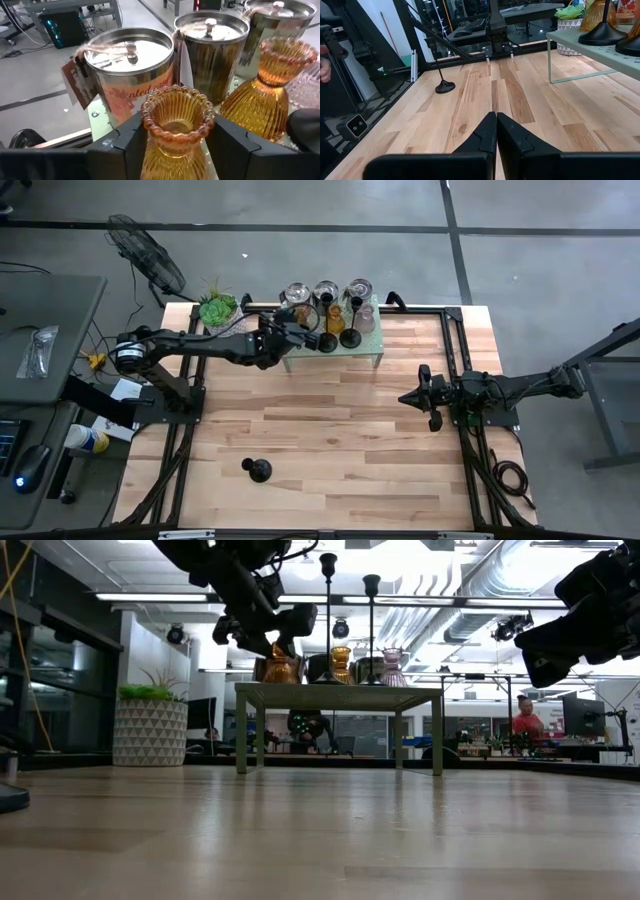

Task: Pick & Place candle stick holders
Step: Put the orange glass candle holder on the shelf

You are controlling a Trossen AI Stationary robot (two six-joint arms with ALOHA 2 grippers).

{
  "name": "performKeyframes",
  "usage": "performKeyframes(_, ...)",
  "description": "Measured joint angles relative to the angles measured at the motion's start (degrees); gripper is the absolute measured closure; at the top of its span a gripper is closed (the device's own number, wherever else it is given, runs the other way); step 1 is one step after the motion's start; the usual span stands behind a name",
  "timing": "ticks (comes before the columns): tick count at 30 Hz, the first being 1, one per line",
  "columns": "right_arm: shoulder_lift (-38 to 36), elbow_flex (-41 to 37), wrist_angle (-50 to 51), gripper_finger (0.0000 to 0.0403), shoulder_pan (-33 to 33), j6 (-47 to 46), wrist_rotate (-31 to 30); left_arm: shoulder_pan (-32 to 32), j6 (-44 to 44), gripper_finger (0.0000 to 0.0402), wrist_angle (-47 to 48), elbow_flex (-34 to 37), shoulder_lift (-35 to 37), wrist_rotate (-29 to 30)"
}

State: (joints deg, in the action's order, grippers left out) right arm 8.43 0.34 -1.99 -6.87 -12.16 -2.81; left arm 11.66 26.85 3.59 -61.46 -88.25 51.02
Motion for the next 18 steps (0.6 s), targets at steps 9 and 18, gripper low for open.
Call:
performKeyframes(9,0.02,0.00,0.00,0.0400,0.00,0.00,0.02,0.00,0.00,0.0187,-0.63,-0.03,-0.10,1.58)
performKeyframes(18,0.02,-0.01,0.01,0.0400,0.01,0.00,0.00,-0.04,-0.73,0.0178,-0.67,-0.03,0.25,2.36)
